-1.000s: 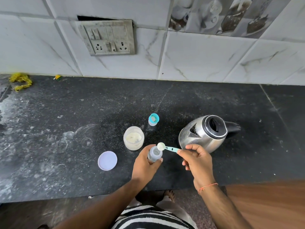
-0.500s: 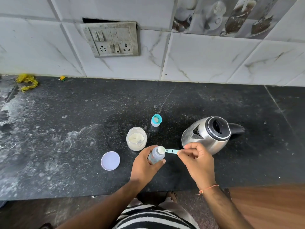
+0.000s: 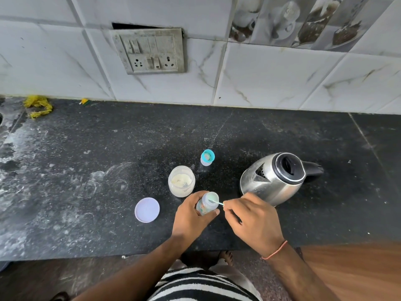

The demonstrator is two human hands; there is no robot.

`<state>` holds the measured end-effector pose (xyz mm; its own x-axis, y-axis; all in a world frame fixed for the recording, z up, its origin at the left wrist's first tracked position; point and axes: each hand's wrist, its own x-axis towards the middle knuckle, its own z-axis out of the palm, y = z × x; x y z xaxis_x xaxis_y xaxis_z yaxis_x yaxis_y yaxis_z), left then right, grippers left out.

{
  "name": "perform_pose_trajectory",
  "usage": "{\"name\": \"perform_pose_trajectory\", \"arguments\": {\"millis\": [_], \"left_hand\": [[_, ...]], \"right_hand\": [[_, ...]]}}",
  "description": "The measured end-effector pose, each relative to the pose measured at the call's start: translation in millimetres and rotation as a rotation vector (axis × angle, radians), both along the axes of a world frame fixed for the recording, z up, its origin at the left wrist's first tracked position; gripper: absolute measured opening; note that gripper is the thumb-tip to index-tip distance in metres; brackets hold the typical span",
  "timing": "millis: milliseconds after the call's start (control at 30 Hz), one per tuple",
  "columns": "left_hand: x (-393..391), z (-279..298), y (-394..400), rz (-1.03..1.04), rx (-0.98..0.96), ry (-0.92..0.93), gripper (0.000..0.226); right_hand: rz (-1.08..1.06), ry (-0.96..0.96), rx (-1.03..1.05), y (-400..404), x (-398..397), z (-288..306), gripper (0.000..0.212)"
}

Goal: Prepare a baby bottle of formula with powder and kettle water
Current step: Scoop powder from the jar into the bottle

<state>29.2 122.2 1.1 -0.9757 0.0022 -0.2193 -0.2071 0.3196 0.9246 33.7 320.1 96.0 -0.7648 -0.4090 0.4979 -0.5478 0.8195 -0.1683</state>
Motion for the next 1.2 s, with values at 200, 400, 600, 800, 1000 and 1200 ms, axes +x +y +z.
{"name": "perform_pose_trajectory", "arguments": {"millis": [200,400,600,800,1000,1200], "left_hand": [[0.8,-2.2,-1.0,-0.003,-0.016,0.004,0.056],[1.0,-4.1,-1.6,-0.009,-0.029,0.010,0.056],[-0.9,-5.2,-1.3,-0.009,-0.038,0.009,0.056],[-1.4,1.0,-0.8,-0.011,-0.009,0.013,0.054],[-0.1,3.0,0.0,-0.010,-0.016,0.009,0.056],[-1.2,-1.9,-0.5,-0.048,-0.030,-0.046,0.056]], "right_hand": [[0.043,0.013,0.015,-0.6,2.3,1.1,0.017],[0.048,-0.003,0.036,-2.4,1.8,5.6,0.016],[0.034,-0.037,0.033,-2.6,-1.6,8.8,0.015],[0.001,-0.112,0.013,-3.9,-1.6,14.2,0.013],[-0.381,-0.507,-0.415,-9.5,-3.8,20.6,0.019],[-0.645,-0.766,-1.052,-5.0,-9.2,13.9,0.021]]}}
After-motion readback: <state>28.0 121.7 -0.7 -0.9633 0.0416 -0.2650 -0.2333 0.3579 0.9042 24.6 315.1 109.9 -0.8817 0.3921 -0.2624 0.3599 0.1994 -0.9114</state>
